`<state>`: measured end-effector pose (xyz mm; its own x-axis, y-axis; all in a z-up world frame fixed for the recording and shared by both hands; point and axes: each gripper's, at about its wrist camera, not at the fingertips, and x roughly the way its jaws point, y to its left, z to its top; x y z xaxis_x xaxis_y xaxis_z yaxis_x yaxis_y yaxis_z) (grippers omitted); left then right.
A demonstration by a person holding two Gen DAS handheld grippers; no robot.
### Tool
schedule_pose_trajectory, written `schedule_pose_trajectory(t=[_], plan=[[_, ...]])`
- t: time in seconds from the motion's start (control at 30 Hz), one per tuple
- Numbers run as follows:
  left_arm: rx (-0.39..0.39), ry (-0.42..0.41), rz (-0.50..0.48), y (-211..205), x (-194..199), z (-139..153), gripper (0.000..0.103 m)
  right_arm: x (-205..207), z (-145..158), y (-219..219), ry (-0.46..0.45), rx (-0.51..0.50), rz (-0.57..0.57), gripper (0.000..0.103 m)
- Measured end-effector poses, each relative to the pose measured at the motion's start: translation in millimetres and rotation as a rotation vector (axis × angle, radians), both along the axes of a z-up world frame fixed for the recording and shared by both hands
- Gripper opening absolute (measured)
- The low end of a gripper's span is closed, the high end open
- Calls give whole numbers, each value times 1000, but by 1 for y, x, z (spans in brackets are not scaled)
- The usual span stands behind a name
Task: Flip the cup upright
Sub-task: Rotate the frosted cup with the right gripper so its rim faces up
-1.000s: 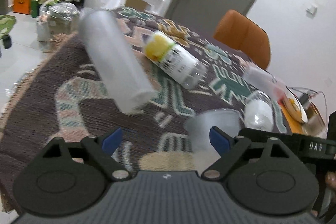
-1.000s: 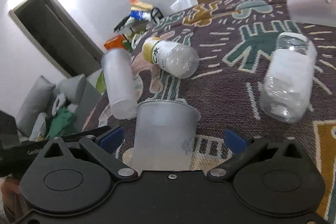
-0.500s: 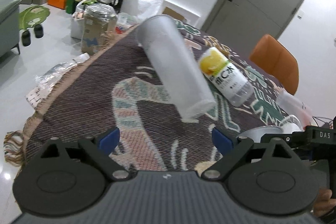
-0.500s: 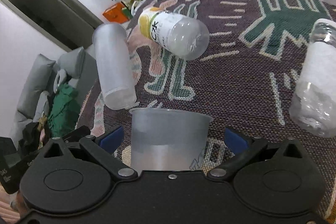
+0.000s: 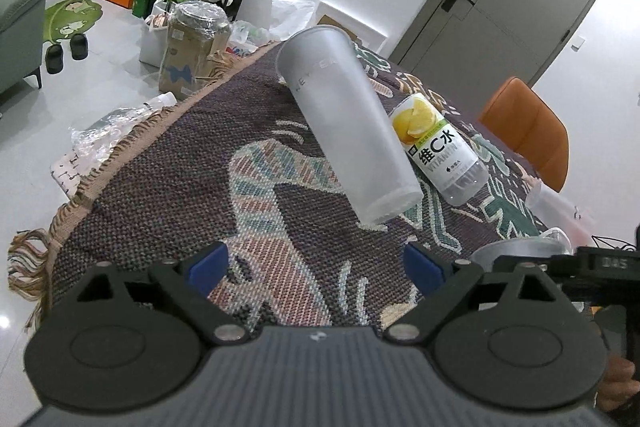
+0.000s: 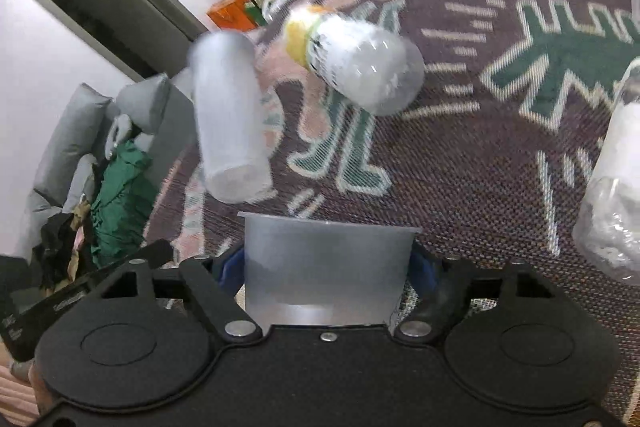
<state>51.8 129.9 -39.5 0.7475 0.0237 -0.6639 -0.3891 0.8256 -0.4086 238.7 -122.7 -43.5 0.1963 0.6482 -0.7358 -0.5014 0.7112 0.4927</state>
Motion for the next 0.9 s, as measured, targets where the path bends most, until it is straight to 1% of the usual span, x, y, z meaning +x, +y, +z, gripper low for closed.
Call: schedule_pose_trajectory(t=[0.17,0.33,0.47,0.57,0.7,0.77,0.9], plan=[[8,-20,-26,-9,4,6,93,-12,21,-11,-104,22,-18,74],[26,-45,-45,-20,6,12,93,-25,42,-27,-228,41,-72,74],[37,-72,-56,-27,6,17,93,-33,55,-34,-318,35,-103,73],[46,-88,-65,-31,5,20,93,-39,63,-35,-389,15,-115,73],[60,-107,-63,-33,1,24,94,-48,70,-32,-503,-38,-136,73],[67,-116,-62,-33,-2,25,97,-51,71,-31,-554,-61,-143,73],[81,-137,-59,-33,-8,26,102,-56,69,-29,-610,-90,-157,73]])
